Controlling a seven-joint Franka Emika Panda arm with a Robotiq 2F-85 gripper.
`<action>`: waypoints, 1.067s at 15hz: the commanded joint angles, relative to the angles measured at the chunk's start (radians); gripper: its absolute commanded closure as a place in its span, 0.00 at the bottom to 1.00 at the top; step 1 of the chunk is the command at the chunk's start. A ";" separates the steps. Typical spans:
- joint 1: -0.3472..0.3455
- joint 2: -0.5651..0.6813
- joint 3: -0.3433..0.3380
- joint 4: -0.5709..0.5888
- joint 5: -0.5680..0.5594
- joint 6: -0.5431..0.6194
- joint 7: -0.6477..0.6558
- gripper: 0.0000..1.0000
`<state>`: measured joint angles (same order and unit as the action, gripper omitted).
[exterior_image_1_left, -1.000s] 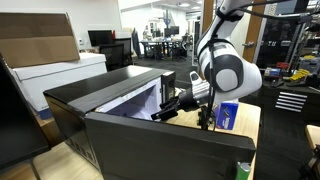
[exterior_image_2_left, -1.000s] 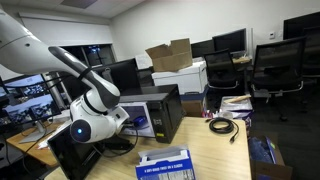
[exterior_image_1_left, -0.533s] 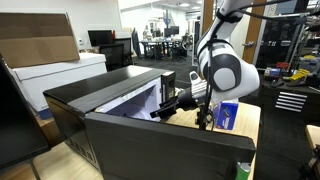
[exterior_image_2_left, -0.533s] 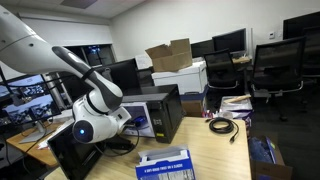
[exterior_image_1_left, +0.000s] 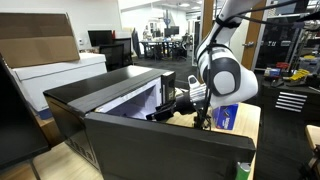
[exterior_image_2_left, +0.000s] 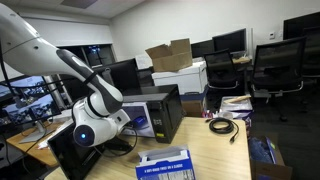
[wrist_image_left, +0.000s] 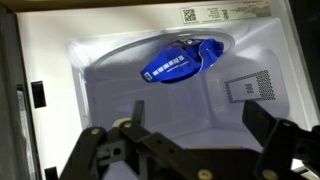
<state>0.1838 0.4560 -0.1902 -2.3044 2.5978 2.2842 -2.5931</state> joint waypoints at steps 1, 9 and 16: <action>-0.034 0.027 0.026 0.003 -0.004 -0.050 -0.028 0.00; -0.026 0.083 0.032 0.069 -0.001 -0.010 -0.023 0.00; -0.023 0.118 0.034 0.122 0.000 -0.012 -0.022 0.00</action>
<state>0.1707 0.5636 -0.1694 -2.2008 2.5978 2.2543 -2.5946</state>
